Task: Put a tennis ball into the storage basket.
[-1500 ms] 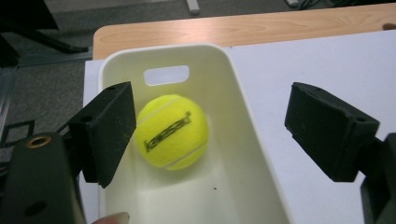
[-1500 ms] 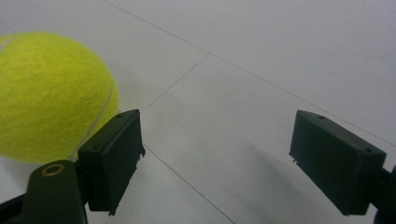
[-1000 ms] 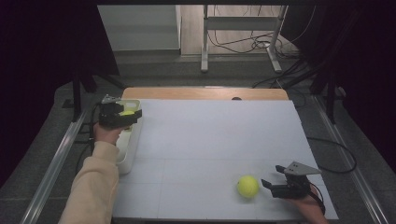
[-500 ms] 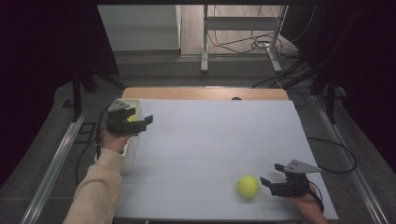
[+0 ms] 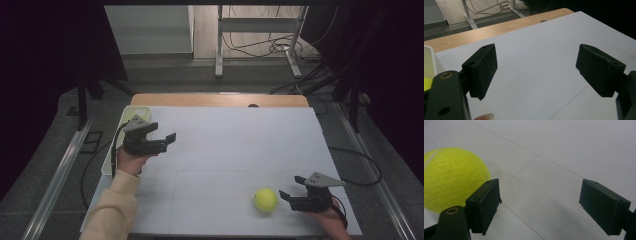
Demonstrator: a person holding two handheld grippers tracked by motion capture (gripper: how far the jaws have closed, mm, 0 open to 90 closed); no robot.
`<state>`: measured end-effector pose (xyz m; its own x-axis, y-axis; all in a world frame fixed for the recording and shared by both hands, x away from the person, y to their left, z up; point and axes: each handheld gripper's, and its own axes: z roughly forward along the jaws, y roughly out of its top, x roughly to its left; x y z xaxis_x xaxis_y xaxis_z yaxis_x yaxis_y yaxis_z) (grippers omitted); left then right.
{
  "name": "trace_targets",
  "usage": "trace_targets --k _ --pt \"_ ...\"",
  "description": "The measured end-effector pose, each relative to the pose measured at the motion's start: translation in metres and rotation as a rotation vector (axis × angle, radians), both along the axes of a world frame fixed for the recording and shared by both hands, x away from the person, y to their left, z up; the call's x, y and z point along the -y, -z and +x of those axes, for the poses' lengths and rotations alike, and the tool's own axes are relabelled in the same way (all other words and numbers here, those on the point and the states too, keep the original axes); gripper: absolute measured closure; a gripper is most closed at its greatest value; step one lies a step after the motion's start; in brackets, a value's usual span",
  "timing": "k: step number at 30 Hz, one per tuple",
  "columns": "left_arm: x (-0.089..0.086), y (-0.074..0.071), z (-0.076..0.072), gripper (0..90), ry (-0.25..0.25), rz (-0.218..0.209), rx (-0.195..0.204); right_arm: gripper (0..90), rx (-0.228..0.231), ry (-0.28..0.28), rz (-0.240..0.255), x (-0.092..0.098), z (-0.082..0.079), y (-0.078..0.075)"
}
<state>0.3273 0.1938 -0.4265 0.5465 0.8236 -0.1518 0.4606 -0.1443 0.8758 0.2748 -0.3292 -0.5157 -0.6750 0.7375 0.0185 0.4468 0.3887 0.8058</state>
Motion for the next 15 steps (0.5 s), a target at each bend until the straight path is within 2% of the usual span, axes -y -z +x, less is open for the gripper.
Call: trace_targets --k 3,7,9,15 --pt "0.007 -0.002 -0.008 17.9 0.033 -0.02 0.013 17.7 -0.001 -0.007 -0.007 -0.001 0.0 0.001" --pt "0.019 -0.004 -0.016 17.6 0.072 -0.022 0.03 17.6 -0.001 -0.008 -0.006 -0.001 0.0 0.001" --pt "0.025 -0.004 -0.018 17.4 0.101 -0.007 0.03 17.7 0.0 -0.007 -0.011 -0.001 0.0 0.001" --pt "0.038 -0.004 -0.02 16.9 0.135 -0.015 0.024 17.7 0.011 -0.022 -0.012 -0.002 0.0 0.0"
